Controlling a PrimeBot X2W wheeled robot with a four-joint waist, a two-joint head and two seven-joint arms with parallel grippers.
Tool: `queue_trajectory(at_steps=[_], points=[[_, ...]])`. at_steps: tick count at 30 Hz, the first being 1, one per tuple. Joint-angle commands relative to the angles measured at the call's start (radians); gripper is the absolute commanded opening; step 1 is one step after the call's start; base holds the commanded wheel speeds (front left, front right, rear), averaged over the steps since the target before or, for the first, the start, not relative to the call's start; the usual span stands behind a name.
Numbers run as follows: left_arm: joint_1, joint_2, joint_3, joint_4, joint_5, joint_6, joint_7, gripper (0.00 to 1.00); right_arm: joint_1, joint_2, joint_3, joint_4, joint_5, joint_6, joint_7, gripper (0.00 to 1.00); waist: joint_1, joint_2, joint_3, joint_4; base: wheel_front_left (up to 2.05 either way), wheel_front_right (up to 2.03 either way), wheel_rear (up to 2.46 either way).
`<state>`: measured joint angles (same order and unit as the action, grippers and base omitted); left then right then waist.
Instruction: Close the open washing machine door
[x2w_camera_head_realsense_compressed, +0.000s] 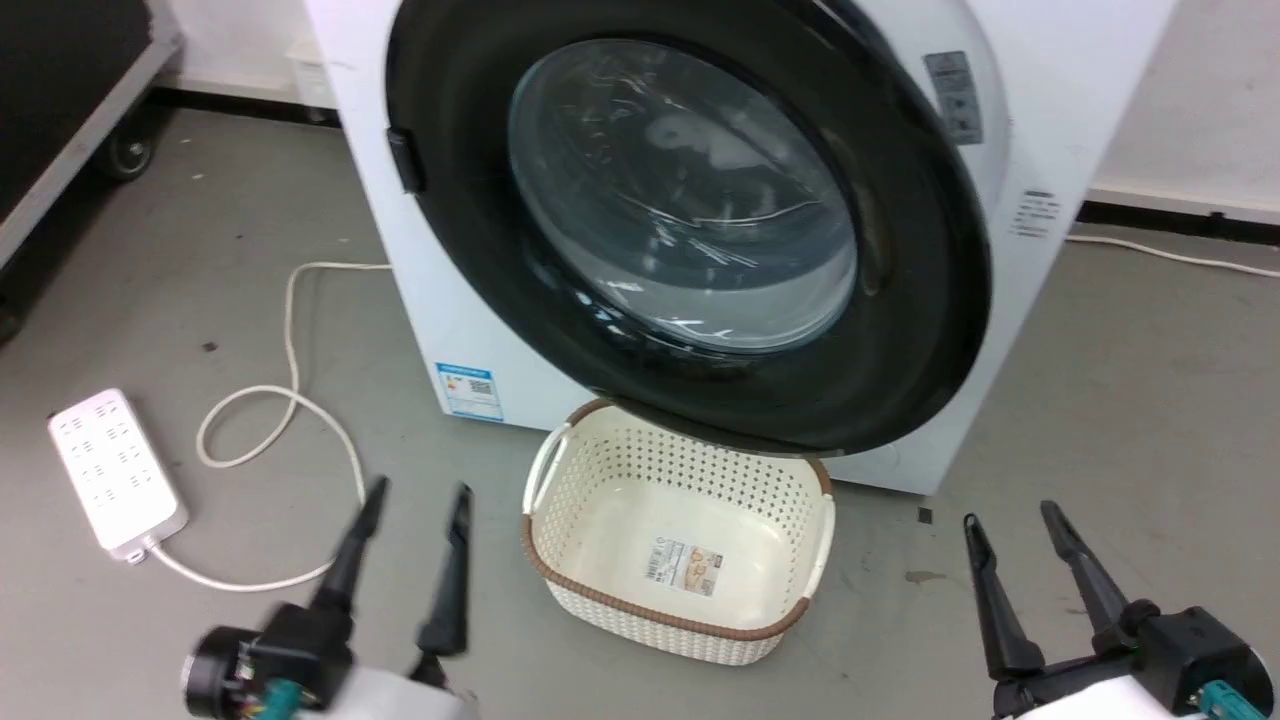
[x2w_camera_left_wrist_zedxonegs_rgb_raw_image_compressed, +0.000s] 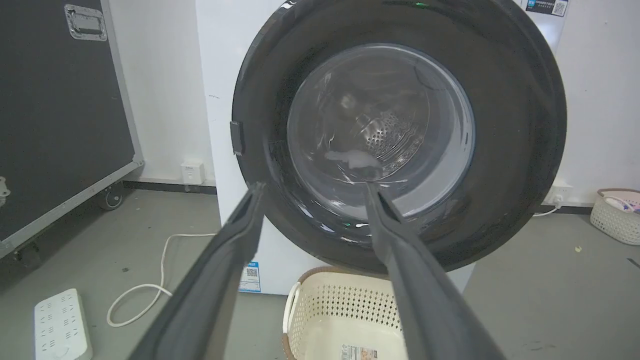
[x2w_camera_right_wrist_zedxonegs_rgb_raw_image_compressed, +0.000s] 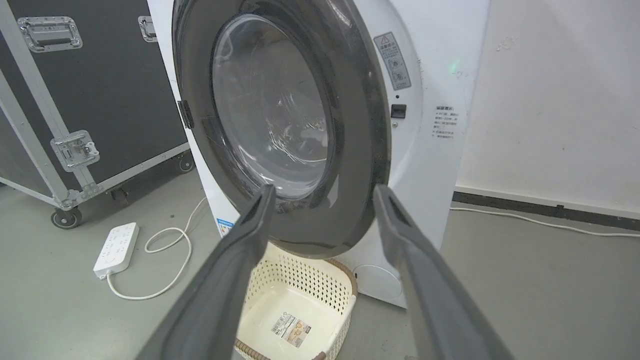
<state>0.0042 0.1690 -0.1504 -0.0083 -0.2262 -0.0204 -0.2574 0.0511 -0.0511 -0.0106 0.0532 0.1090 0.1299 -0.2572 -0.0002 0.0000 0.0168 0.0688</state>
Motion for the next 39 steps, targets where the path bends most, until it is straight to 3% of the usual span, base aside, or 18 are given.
queue_trajectory(at_steps=[1,4,5,6,8,15,26,33,39], points=[[0.018,-0.009,-0.009,-0.002,0.037,0.004,-0.004,1.00,0.013,0.001,0.002,0.006,-0.009,0.001,-0.005,1.00,0.0002,0.0000,0.003,0.016,0.00,0.00,0.00],[0.028,-0.015,-0.039,0.011,0.119,0.001,-0.004,1.00,0.010,0.001,0.019,0.022,-0.026,0.001,-0.005,0.99,0.0002,0.0000,0.018,0.027,0.00,0.00,0.00],[0.026,-0.014,-0.049,0.018,0.139,-0.001,-0.004,1.00,0.007,0.001,0.027,0.027,-0.031,0.001,-0.004,0.42,0.0002,0.0000,0.024,0.030,0.00,0.00,0.00],[0.021,-0.014,-0.056,0.025,0.154,-0.004,-0.004,1.00,0.002,0.001,0.034,0.030,-0.036,0.001,-0.004,0.00,0.0002,0.0000,0.032,0.033,0.00,0.00,0.00],[0.007,-0.023,-0.063,0.027,0.169,-0.003,-0.004,1.00,-0.013,-0.002,0.041,0.028,-0.044,0.001,-0.004,0.00,0.0002,0.0000,0.052,0.038,0.00,0.00,0.00],[-0.103,-0.058,-0.085,0.023,0.203,0.000,-0.004,1.00,-0.267,-0.171,0.157,0.039,-0.006,0.001,0.044,0.00,0.0002,0.0000,0.222,0.059,0.00,0.00,0.00],[-0.198,-0.088,-0.124,0.029,0.211,0.008,-0.004,1.00,-0.640,-0.355,0.234,0.240,0.152,0.001,0.111,0.00,0.0002,0.0000,0.356,0.111,0.00,0.00,0.00],[-0.221,-0.092,-0.127,0.026,0.210,0.014,-0.004,1.00,-0.828,-0.407,0.220,0.399,0.207,0.001,0.148,0.00,0.0002,0.0000,0.397,0.137,0.00,0.00,0.00],[-0.241,-0.100,-0.130,0.023,0.204,0.027,-0.004,1.00,-0.992,-0.387,0.141,0.560,0.221,0.001,0.166,0.00,0.0002,0.0000,0.420,0.145,0.00,0.00,0.00]])
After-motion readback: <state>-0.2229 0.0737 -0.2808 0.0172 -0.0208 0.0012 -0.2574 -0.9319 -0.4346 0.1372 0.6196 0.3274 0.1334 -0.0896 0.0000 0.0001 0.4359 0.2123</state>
